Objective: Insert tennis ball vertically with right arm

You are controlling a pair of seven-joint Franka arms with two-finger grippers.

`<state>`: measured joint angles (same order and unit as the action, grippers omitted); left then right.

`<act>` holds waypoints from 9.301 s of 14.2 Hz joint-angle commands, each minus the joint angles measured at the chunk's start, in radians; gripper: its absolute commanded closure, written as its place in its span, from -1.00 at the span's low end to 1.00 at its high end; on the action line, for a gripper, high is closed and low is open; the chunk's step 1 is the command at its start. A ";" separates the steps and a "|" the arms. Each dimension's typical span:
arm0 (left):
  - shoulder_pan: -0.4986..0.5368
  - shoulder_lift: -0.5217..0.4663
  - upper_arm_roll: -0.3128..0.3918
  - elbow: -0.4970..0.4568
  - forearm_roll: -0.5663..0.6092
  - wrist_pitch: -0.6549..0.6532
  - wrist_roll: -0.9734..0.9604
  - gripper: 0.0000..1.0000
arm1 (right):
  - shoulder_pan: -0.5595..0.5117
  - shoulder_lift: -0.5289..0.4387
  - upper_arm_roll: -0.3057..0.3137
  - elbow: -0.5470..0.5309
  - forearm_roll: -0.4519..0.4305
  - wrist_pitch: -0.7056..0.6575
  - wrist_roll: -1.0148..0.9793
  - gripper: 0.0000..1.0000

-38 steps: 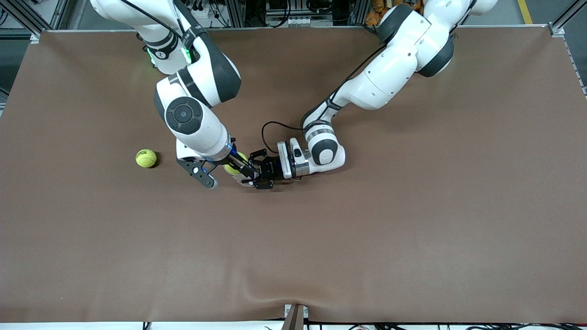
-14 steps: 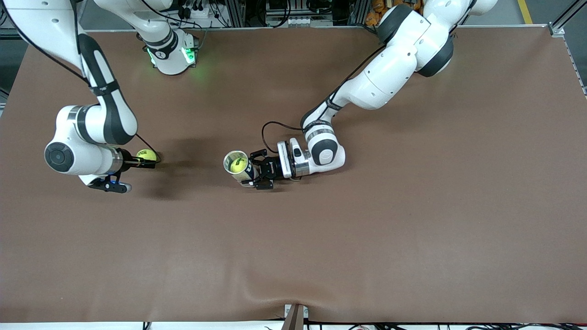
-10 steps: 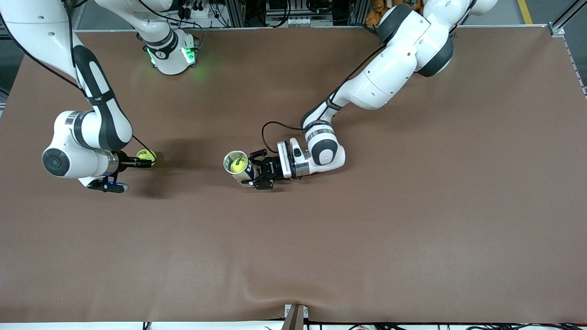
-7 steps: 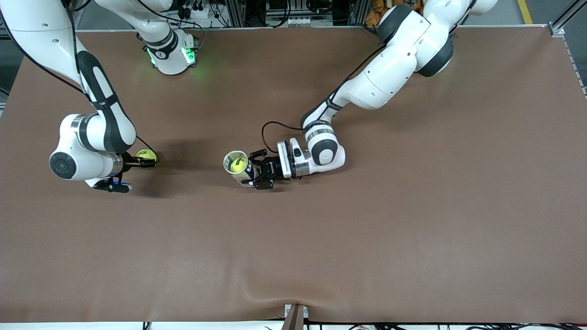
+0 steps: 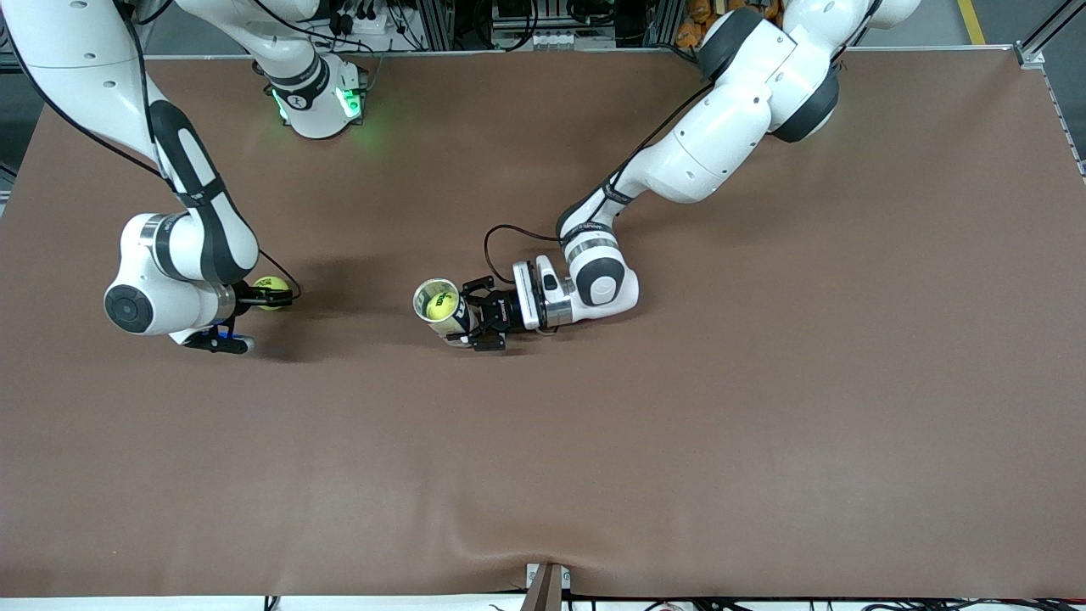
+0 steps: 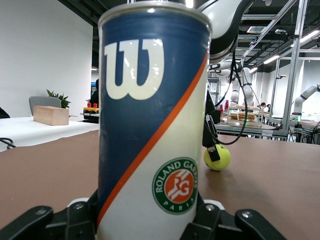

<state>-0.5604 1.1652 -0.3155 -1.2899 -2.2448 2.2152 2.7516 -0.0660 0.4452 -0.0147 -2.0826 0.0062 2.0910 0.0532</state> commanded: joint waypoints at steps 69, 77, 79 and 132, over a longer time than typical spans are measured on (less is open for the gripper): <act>0.099 -0.242 -0.013 -0.373 -0.044 -0.031 0.071 -1.00 | 0.339 -0.089 0.010 0.610 0.109 -0.387 0.456 -1.00; 0.250 -0.341 -0.056 -0.533 0.176 -0.031 -0.070 -1.00 | 0.266 -0.236 -0.048 0.481 0.109 -0.427 0.217 -1.00; 0.305 -0.351 -0.056 -0.537 0.308 -0.031 -0.137 -1.00 | 0.226 -0.287 -0.070 0.443 0.109 -0.427 0.136 -1.00; 0.482 -1.128 0.378 -0.072 2.151 -0.954 -2.669 -1.00 | 0.057 -0.456 0.001 0.549 0.015 -0.614 0.002 -1.00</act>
<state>-0.0850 0.1160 0.0762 -1.3249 -0.1206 1.3099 0.1432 -0.0018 -0.0144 -0.0215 -1.5421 0.0097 1.4771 0.0531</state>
